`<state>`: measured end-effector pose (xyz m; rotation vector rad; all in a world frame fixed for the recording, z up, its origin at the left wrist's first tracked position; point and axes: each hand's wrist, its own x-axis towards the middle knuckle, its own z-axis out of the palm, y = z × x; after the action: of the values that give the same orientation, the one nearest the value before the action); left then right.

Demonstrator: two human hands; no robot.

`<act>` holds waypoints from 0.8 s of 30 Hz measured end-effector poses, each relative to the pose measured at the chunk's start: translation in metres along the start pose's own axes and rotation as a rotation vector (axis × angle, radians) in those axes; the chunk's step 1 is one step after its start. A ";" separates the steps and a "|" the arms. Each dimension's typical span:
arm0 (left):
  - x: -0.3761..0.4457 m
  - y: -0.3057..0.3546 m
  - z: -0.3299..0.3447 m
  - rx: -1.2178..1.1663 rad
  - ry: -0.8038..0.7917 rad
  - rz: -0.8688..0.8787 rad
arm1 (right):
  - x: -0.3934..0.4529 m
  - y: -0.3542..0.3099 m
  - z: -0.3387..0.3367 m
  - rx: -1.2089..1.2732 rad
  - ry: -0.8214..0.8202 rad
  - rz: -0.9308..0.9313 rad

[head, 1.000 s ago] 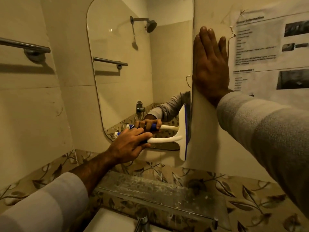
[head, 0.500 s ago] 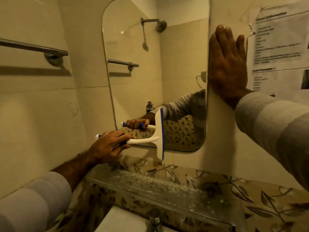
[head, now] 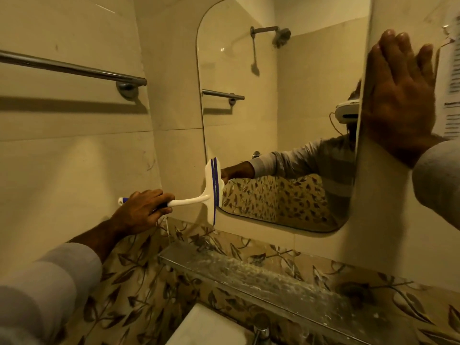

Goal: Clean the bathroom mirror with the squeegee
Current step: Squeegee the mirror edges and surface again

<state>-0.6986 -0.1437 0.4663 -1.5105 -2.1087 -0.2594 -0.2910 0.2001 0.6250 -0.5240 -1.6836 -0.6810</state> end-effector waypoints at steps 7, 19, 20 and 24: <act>-0.001 0.001 0.001 -0.045 -0.006 -0.012 | 0.000 0.002 0.002 0.021 0.023 -0.009; -0.012 -0.012 -0.006 -0.065 0.030 -0.074 | -0.001 0.000 0.000 0.019 0.030 -0.025; -0.013 -0.014 -0.008 -0.075 0.050 -0.073 | -0.001 0.000 -0.001 0.020 0.018 -0.022; -0.016 -0.016 -0.026 -0.165 0.186 -0.085 | 0.000 -0.001 -0.004 0.016 -0.001 -0.010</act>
<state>-0.7014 -0.1740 0.4818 -1.4286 -2.0461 -0.5945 -0.2890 0.1965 0.6255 -0.5046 -1.6924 -0.6742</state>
